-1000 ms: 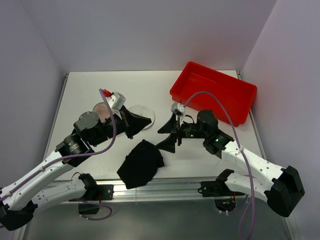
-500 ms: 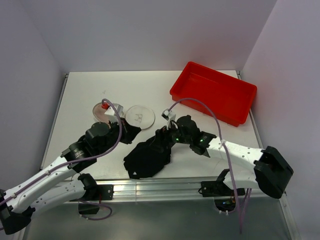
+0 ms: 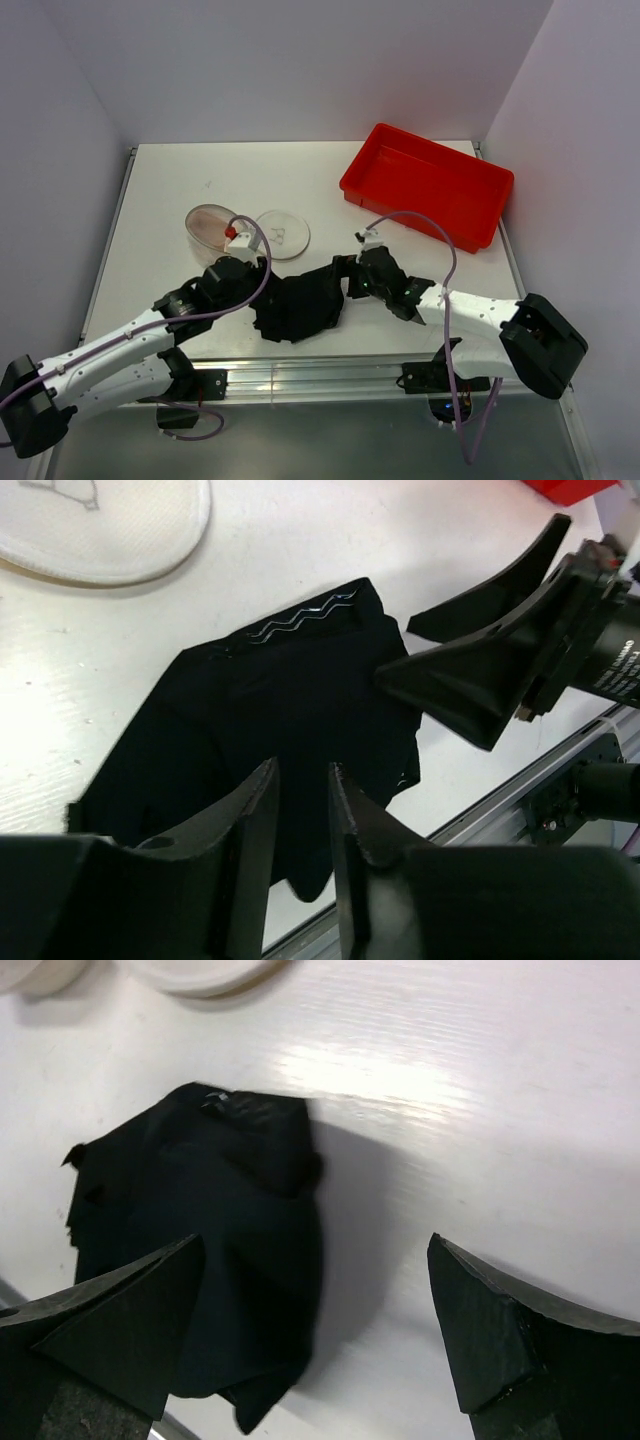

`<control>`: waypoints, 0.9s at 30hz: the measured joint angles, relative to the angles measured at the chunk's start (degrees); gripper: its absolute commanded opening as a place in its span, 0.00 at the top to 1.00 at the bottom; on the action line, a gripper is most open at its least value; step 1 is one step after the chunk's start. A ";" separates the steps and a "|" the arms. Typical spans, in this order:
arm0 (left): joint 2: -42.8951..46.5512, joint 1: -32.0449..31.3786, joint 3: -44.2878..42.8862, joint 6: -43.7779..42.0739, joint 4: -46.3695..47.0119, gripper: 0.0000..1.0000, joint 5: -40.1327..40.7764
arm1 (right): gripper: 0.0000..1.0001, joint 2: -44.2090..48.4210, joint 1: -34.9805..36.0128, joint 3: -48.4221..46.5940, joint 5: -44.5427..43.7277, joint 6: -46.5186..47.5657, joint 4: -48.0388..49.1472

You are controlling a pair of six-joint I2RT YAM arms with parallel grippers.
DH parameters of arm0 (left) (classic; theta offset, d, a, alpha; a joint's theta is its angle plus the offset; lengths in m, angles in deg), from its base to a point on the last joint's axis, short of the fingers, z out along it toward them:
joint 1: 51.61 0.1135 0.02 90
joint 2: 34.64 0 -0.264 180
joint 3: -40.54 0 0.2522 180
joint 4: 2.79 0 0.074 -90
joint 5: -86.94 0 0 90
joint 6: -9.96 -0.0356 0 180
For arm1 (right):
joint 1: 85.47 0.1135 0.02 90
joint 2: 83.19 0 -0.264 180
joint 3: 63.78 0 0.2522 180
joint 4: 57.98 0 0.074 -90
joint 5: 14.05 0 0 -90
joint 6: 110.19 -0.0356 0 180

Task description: Place the bra in the laundry bag and zip it closed

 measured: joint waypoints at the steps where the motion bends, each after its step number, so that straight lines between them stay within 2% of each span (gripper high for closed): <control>1: -0.81 0.00 0.17 0.00 0.76 0.66 -0.33 | 0.00 0.92 -0.39 0.96 -0.98 -0.76 0.00; 7: -4.79 0.00 0.94 0.11 5.60 0.65 -1.97 | 0.00 1.79 -1.62 4.37 -0.24 -4.00 2.45; 13: -5.60 0.00 2.10 0.79 6.91 0.62 -2.08 | 0.02 -6.34 -1.79 6.97 12.70 -8.15 15.56; 16: -5.51 0.39 2.03 1.44 7.23 0.59 -0.52 | 0.11 -10.23 -1.79 7.06 16.44 -10.47 21.79; 18: -5.51 1.75 1.88 2.16 7.21 0.52 -0.04 | 0.28 -12.26 -1.79 6.99 17.94 -11.58 24.61; 19: -5.51 3.15 1.70 2.60 7.19 0.50 0.13 | 0.43 -13.07 -1.79 6.95 18.49 -12.11 25.33; 20: -5.51 5.01 1.46 3.19 7.26 0.47 0.20 | 0.74 -13.60 -1.79 6.91 18.78 -12.28 25.66; 21: -5.51 7.04 1.20 3.80 7.43 0.42 0.31 | 0.84 -13.97 -1.79 6.91 19.15 -12.68 25.88; 23: -5.46 10.78 0.76 4.59 7.45 0.37 0.66 | 1.00 -13.84 -1.79 6.91 19.19 -13.49 25.90; 24: -5.33 12.85 0.50 5.01 7.32 0.32 1.14 | 1.00 -13.33 -1.79 6.91 19.06 -13.49 25.79; 27: -3.56 17.35 0.24 5.88 6.08 0.30 3.80 | 1.00 -8.04 -1.84 6.91 17.22 -13.00 22.88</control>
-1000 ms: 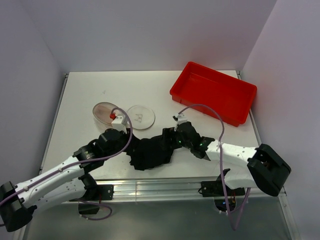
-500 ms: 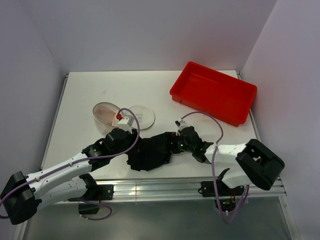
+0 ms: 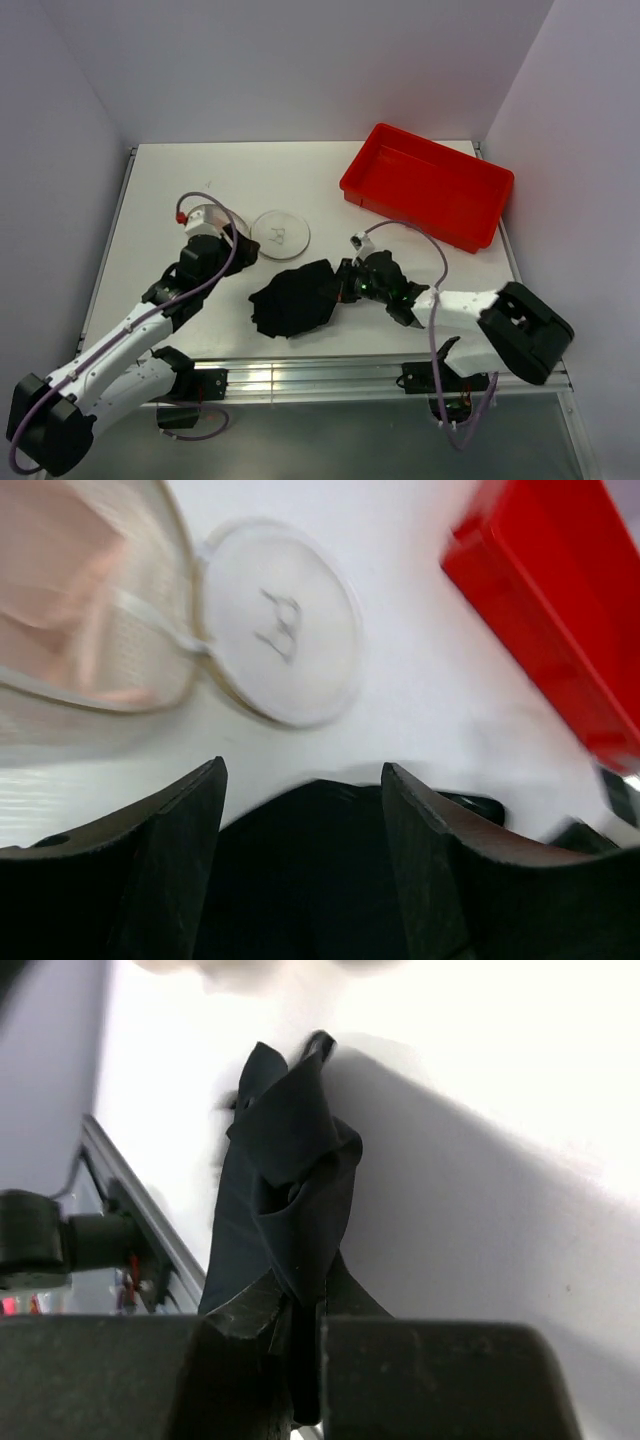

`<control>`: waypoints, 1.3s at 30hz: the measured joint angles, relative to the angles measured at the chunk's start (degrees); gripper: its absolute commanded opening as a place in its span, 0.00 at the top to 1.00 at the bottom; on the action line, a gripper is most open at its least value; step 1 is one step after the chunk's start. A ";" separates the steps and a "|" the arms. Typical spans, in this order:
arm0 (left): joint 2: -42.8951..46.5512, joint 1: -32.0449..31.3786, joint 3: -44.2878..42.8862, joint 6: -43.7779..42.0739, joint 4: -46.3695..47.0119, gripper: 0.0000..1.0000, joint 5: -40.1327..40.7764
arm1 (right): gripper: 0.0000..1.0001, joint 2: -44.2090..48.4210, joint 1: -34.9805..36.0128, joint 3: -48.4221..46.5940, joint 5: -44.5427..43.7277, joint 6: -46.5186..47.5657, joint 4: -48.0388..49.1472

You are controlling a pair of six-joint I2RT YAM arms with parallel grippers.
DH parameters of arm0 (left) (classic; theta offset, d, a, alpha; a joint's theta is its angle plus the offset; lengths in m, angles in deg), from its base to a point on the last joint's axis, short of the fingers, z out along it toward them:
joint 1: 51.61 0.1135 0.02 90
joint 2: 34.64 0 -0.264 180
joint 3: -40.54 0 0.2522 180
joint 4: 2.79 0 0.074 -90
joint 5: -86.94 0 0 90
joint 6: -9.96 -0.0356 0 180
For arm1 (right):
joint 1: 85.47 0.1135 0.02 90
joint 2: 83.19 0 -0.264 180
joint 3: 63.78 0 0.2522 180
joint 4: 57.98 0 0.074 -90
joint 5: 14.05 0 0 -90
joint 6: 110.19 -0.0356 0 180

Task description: Place the bra in the laundry bag and zip it closed

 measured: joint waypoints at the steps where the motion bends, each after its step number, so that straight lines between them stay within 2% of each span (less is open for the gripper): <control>1: 1.03 1.01 -0.07 0.26 -0.66 0.31 1.33 | 1.00 2.58 0.00 -0.02 -0.87 0.35 -1.16; 5: 7.50 3.52 -0.11 1.64 -4.15 0.35 8.72 | 1.00 14.62 -0.26 -1.09 -5.62 3.04 -6.71; 8: 14.01 5.20 -0.09 2.12 -5.55 0.35 14.47 | 1.00 22.62 -0.48 -2.86 -9.31 5.16 -11.21; 11: 16.72 7.28 -0.52 2.64 -6.43 0.31 19.34 | 1.00 29.59 -0.63 -4.90 -12.79 7.08 -15.65; 15: 13.03 11.63 -2.34 2.93 -7.56 0.32 20.87 | 1.00 34.47 -0.72 -7.80 -15.43 8.79 -18.62; 19: 8.09 15.37 -3.87 2.82 -7.58 0.30 20.20 | 1.00 35.23 -0.72 -11.30 -16.02 10.54 -20.24; 24: 0.37 23.04 -4.98 2.05 -6.47 0.34 15.26 | 1.00 35.19 -0.72 -12.87 -15.52 11.58 -21.03; 25: -1.46 24.13 -5.18 1.57 -6.27 0.36 14.21 | 1.00 35.06 -0.72 -13.00 -15.28 11.61 -21.18; 29: -6.10 24.94 -6.19 0.24 -5.55 0.56 10.01 | 1.00 34.18 -0.72 -13.38 -13.68 11.61 -21.27; 35: -7.80 24.94 -7.08 -0.76 -3.17 1.00 6.47 | 1.00 31.93 -0.72 -14.78 -11.85 11.58 -21.11; 39: -8.83 24.96 -7.06 -1.03 -1.88 1.00 3.80 | 1.00 30.16 -0.72 -16.26 -11.52 11.61 -20.74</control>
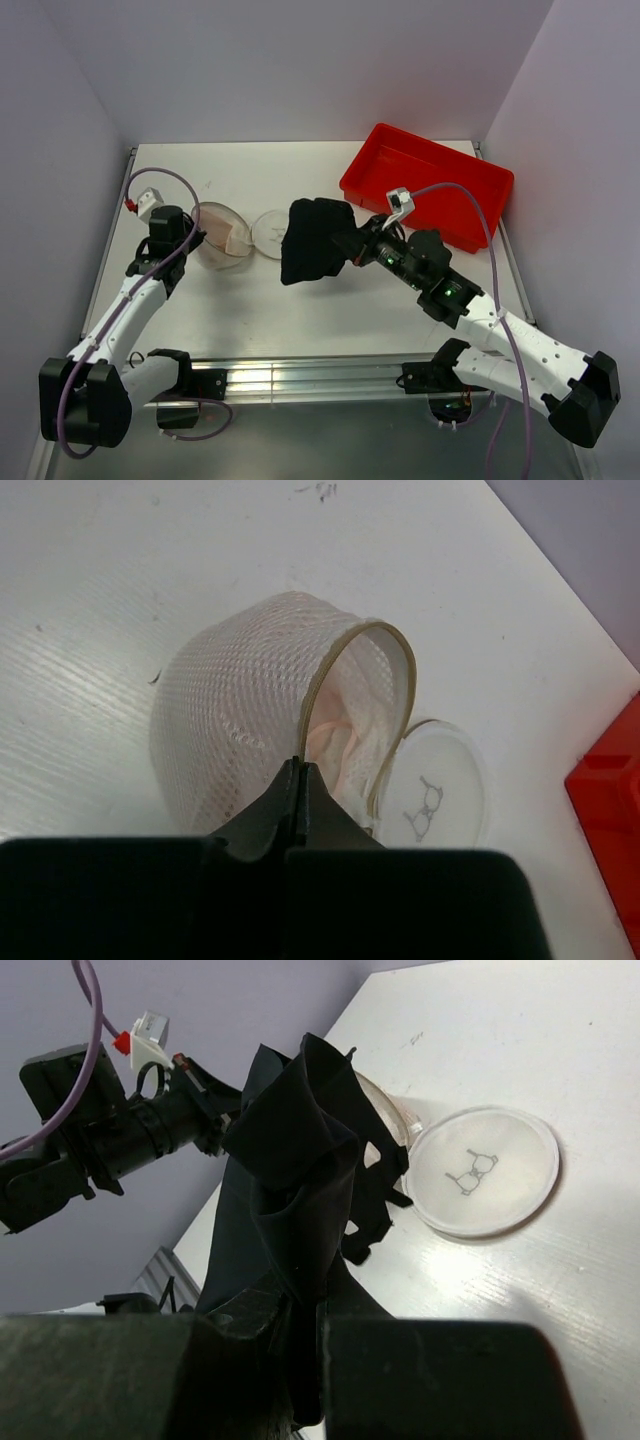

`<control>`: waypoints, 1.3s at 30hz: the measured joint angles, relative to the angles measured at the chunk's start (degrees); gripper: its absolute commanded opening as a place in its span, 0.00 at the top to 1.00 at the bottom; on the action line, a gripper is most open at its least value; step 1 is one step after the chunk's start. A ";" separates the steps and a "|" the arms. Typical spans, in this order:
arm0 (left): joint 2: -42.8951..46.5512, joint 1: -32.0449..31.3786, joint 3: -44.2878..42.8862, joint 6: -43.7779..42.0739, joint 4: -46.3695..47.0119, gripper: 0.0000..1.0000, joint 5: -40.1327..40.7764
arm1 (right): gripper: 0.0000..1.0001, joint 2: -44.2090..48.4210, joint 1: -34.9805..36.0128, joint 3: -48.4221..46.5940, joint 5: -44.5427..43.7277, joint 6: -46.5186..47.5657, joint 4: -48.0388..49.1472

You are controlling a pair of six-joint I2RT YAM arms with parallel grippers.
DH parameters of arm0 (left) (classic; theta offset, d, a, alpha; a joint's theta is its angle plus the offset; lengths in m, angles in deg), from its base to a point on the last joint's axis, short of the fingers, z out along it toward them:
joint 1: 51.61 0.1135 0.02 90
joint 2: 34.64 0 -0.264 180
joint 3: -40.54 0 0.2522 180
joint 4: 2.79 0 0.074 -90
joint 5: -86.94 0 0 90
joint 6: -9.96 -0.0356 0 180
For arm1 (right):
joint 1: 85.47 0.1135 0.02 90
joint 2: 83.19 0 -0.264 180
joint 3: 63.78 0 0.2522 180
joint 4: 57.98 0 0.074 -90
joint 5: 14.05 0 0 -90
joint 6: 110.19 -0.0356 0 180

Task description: Place the bra in the laundry bag and zip it closed

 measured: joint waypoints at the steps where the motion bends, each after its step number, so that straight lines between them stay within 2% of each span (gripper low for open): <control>1: -0.11 0.04 0.04 -0.02 0.22 1.00 -0.63 | 1.00 -0.46 0.00 -0.39 0.02 0.02 0.07; 11: 0.11 -0.57 3.61 0.61 3.32 1.00 -7.89 | 1.00 -6.49 0.00 -5.51 0.74 0.13 2.27; 21: 0.31 -10.56 2.21 0.85 4.57 1.00 -13.86 | 1.00 -10.36 0.00 -11.37 -0.37 1.79 2.67; 26: 2.73 -11.52 2.51 1.16 4.70 1.00 -16.15 | 1.00 -11.93 -0.02 -12.41 -1.60 3.50 2.64; 31: 7.61 -11.52 5.88 1.27 4.68 1.00 -16.59 | 1.00 -18.32 -0.31 -16.37 -0.20 5.81 2.69; 39: 10.99 -11.52 10.62 1.25 2.67 1.00 -16.52 | 1.00 -33.51 -0.52 -24.22 7.85 10.51 3.98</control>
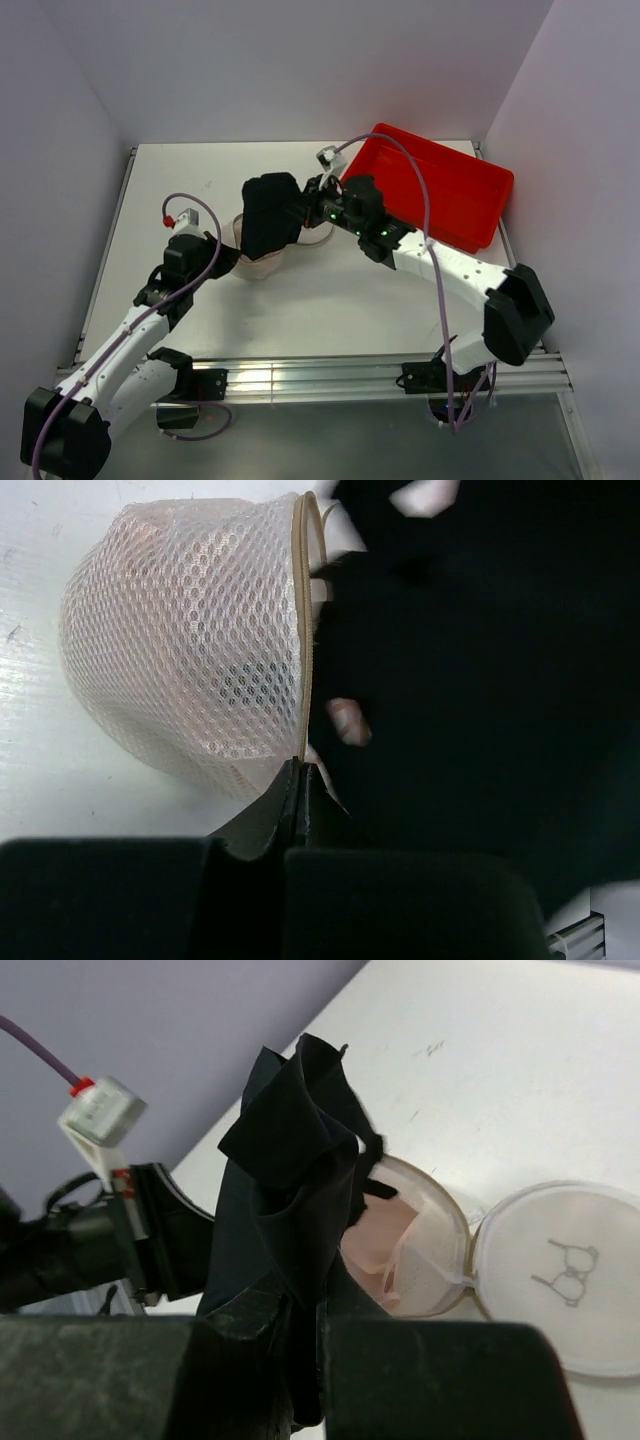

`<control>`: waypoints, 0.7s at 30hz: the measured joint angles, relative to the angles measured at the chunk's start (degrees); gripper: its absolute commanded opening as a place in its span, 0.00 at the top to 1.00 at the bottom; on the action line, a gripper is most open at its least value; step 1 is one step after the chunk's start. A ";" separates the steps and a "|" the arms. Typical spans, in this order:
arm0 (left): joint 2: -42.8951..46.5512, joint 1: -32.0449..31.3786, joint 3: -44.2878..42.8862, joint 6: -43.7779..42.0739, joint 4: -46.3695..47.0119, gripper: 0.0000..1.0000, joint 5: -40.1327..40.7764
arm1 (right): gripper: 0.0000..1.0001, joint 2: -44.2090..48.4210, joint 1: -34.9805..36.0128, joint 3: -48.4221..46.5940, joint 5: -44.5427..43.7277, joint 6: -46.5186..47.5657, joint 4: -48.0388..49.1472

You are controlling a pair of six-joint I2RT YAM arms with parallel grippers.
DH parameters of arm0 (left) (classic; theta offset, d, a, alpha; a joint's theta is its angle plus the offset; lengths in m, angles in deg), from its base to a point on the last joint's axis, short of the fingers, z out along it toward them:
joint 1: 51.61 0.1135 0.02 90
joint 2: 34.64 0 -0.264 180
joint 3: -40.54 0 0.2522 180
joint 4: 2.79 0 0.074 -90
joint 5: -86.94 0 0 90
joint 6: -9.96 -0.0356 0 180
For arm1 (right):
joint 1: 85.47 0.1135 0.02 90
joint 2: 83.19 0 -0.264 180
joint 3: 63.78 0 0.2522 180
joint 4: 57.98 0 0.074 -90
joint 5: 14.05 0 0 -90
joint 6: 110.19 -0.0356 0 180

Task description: Place the bra in the laundry bag and zip it closed

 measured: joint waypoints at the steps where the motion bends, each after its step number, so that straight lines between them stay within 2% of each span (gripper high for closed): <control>1: 0.39 0.02 0.22 0.00 -0.22 1.00 0.07 | 1.00 -1.62 0.00 -0.31 0.68 0.13 0.72; 10: 2.14 0.02 0.35 -0.11 -0.48 1.00 1.62 | 1.00 -14.19 0.00 -0.87 2.36 0.39 2.86; 21: 0.74 0.02 -0.24 -0.70 0.02 1.00 2.56 | 1.00 -14.80 0.59 -0.76 8.87 4.31 1.99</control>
